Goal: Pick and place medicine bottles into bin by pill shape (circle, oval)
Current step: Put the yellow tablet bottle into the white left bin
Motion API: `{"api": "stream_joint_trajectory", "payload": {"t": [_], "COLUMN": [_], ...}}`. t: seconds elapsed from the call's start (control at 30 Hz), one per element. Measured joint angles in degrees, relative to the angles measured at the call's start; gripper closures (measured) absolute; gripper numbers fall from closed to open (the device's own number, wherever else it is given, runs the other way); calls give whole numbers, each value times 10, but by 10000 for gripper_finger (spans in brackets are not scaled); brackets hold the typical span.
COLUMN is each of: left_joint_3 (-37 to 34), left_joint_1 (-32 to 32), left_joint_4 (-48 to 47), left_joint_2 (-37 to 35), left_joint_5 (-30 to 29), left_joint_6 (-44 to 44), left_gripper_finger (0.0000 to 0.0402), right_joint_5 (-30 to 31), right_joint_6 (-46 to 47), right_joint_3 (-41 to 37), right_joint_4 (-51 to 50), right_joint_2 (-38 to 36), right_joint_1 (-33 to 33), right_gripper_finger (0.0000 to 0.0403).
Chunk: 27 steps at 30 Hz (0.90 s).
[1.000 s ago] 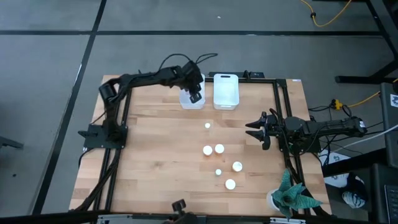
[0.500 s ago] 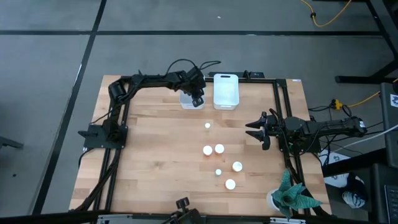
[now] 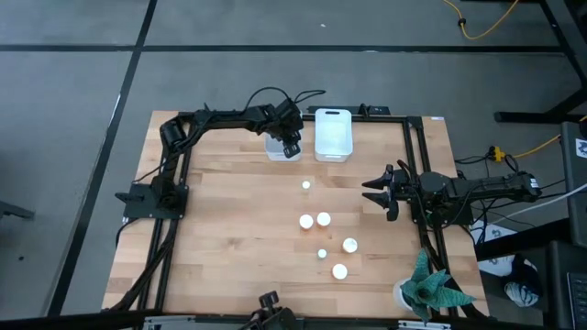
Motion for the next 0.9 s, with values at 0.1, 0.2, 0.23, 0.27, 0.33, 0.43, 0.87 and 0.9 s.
{"api": "stream_joint_trajectory", "payload": {"t": [0.1,0.2,0.23,0.27,0.33,0.43,0.87,0.9], "left_joint_3": [0,5,10,16,34,80,266,268], "left_joint_1": [0,0,0,0,-1,-1,-83,-95], "left_joint_4": [0,2,-1,-1,-8,-58,-461,-499], "left_joint_2": [0,0,0,0,0,0,-1,-1], "left_joint_5": [0,0,0,0,0,-2,-5,-5], "left_joint_6": [0,0,0,0,0,5,19,28], "left_gripper_finger": [244,242,242,242,243,241,244,244], "right_joint_5": [0,0,0,0,0,0,0,0], "right_joint_6": [0,0,0,0,0,0,-1,-1], "right_joint_3": [0,0,0,0,0,0,0,0], "right_joint_4": [0,0,0,0,-1,-1,-1,-1], "right_joint_2": [0,0,0,0,0,0,0,0], "right_joint_1": [0,0,0,0,0,0,0,0], "right_gripper_finger": [222,222,222,222,222,222,222,222]}}
